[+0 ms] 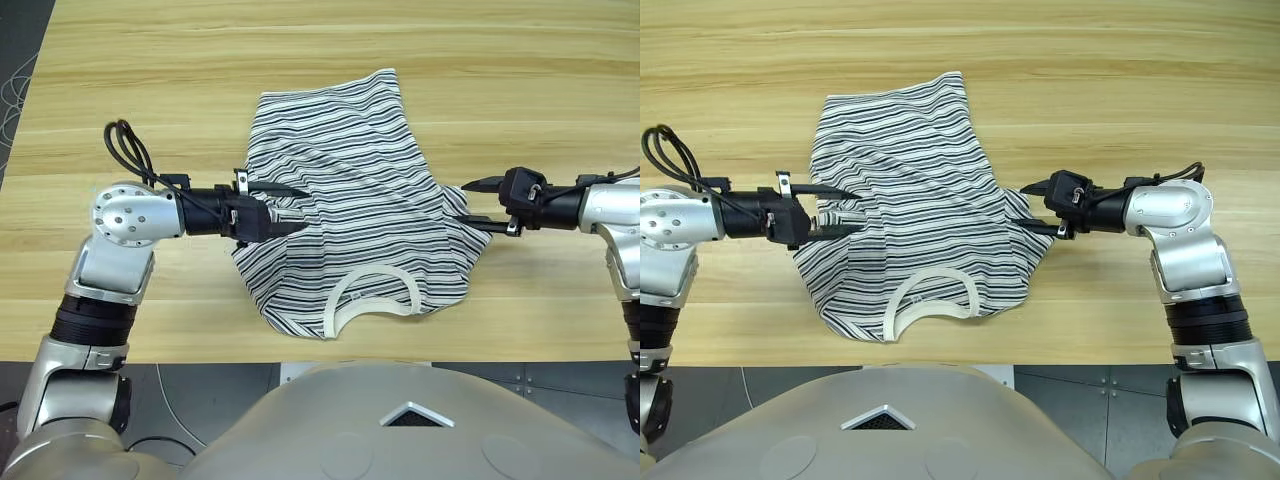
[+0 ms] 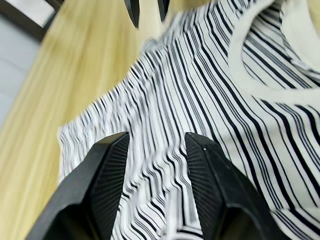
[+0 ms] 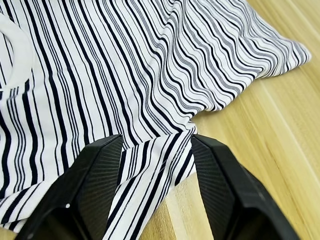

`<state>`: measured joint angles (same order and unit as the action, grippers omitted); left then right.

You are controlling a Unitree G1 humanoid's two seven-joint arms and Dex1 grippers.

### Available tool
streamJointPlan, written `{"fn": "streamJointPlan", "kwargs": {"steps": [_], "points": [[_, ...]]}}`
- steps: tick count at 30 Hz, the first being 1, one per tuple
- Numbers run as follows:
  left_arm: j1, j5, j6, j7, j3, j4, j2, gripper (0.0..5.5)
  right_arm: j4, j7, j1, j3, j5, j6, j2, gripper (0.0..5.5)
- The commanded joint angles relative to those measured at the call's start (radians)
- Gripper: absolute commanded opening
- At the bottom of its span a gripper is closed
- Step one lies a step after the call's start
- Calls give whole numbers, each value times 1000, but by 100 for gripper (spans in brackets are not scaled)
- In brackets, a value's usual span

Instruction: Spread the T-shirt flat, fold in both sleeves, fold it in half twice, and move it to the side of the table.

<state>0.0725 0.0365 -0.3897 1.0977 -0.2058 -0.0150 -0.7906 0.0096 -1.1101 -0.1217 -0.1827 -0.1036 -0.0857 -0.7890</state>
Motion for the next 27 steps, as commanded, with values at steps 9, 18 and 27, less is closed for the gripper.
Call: {"fn": "streamJointPlan", "kwargs": {"steps": [9,18,27], "points": [[57,-183,-219,-94,-57,-475,-18,206,188,22,-30,-119,127,50,54,251],[27,-178,-259,-90,-45,-518,-94,206,198,-49,11,-168,94,66,45,251],[123,-240,-316,-139,-63,-641,-96,206,61,-87,96,-130,20,12,8,251]]}}
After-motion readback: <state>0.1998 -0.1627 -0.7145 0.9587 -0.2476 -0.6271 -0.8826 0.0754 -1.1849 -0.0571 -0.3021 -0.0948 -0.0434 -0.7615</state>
